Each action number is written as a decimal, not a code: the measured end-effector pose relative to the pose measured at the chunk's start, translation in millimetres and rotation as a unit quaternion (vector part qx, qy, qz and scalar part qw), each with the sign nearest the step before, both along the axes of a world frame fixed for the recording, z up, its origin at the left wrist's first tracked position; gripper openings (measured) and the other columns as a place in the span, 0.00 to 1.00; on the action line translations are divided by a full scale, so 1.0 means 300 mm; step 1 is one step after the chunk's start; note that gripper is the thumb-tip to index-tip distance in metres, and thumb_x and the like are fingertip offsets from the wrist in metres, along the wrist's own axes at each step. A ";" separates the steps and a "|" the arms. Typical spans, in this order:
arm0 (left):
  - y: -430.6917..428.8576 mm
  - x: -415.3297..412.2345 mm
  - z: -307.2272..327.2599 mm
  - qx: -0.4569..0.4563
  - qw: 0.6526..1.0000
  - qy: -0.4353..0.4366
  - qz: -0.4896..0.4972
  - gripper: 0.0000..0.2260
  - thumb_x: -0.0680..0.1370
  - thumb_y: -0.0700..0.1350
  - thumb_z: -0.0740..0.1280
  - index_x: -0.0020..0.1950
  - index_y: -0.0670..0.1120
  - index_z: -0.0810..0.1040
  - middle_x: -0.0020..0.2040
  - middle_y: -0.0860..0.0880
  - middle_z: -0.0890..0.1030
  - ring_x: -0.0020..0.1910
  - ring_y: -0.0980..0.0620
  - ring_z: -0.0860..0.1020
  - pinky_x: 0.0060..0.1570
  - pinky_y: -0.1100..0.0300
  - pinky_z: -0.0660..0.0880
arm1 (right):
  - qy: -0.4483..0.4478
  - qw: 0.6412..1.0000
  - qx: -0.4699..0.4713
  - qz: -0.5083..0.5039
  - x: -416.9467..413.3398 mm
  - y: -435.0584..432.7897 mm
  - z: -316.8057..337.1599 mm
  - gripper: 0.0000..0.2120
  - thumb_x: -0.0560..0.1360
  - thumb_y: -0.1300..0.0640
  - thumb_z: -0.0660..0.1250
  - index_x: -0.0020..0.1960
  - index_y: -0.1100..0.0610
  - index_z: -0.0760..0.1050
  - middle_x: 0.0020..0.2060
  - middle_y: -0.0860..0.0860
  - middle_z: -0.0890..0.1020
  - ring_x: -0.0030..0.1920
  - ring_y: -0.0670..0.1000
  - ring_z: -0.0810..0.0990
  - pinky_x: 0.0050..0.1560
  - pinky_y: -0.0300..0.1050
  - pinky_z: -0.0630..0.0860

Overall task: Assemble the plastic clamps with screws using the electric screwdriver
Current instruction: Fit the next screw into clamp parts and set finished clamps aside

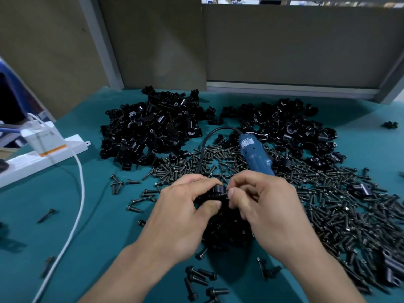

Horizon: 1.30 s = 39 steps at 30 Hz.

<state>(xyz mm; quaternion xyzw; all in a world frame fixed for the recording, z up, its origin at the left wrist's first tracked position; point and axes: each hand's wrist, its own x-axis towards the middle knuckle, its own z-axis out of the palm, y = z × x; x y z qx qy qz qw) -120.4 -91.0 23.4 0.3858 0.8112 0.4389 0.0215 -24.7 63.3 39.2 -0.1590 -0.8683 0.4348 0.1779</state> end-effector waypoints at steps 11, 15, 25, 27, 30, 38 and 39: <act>-0.012 -0.006 -0.029 -0.021 0.999 0.039 0.024 0.17 0.78 0.42 0.75 0.63 0.58 0.83 0.58 0.68 0.78 0.59 0.69 0.75 0.55 0.79 0.67 | -0.021 0.997 0.059 -0.043 -0.028 -0.067 -0.049 0.17 0.84 0.47 0.58 0.38 0.51 0.68 0.36 0.32 0.77 0.34 0.40 0.74 0.35 0.34 0.70; -0.009 0.003 -0.012 -0.012 0.999 0.032 0.020 0.20 0.77 0.47 0.72 0.64 0.66 0.75 0.59 0.71 0.75 0.59 0.72 0.74 0.55 0.81 0.65 | -0.034 0.997 0.054 -0.040 -0.033 -0.050 -0.041 0.21 0.83 0.43 0.57 0.34 0.51 0.68 0.31 0.35 0.78 0.33 0.42 0.75 0.34 0.38 0.71; -0.013 0.011 -0.014 -0.009 1.000 0.000 0.008 0.18 0.79 0.43 0.73 0.67 0.56 0.83 0.59 0.69 0.78 0.61 0.70 0.75 0.58 0.78 0.68 | 0.011 0.997 0.074 0.003 -0.017 -0.030 -0.029 0.19 0.81 0.44 0.59 0.33 0.48 0.69 0.25 0.43 0.74 0.29 0.47 0.72 0.29 0.38 0.66; -0.014 0.012 -0.007 -0.016 1.000 0.026 0.005 0.18 0.78 0.43 0.71 0.67 0.55 0.83 0.60 0.67 0.78 0.62 0.69 0.75 0.61 0.79 0.66 | 0.001 0.999 0.049 -0.020 -0.028 -0.042 -0.034 0.20 0.79 0.40 0.56 0.33 0.47 0.70 0.23 0.43 0.73 0.27 0.47 0.71 0.29 0.39 0.67; -0.002 0.002 -0.002 -0.034 0.998 0.047 0.010 0.18 0.79 0.41 0.72 0.68 0.55 0.82 0.59 0.66 0.77 0.62 0.68 0.74 0.60 0.79 0.65 | -0.017 0.997 0.071 -0.015 -0.019 -0.039 -0.031 0.20 0.80 0.35 0.53 0.36 0.43 0.72 0.27 0.40 0.76 0.29 0.46 0.73 0.29 0.42 0.68; -0.010 0.004 -0.020 0.001 1.000 0.014 0.010 0.23 0.79 0.39 0.73 0.65 0.64 0.76 0.59 0.70 0.77 0.59 0.70 0.76 0.56 0.80 0.68 | -0.002 0.996 0.094 -0.001 -0.010 -0.047 -0.017 0.15 0.81 0.43 0.60 0.37 0.44 0.72 0.28 0.40 0.77 0.31 0.46 0.75 0.30 0.41 0.68; -0.008 0.005 -0.015 0.013 1.000 0.025 0.007 0.22 0.78 0.38 0.72 0.65 0.62 0.77 0.58 0.68 0.79 0.59 0.68 0.77 0.56 0.79 0.69 | 0.003 0.997 0.081 -0.005 -0.013 -0.059 -0.013 0.16 0.80 0.42 0.59 0.36 0.43 0.72 0.27 0.39 0.76 0.30 0.46 0.74 0.30 0.40 0.68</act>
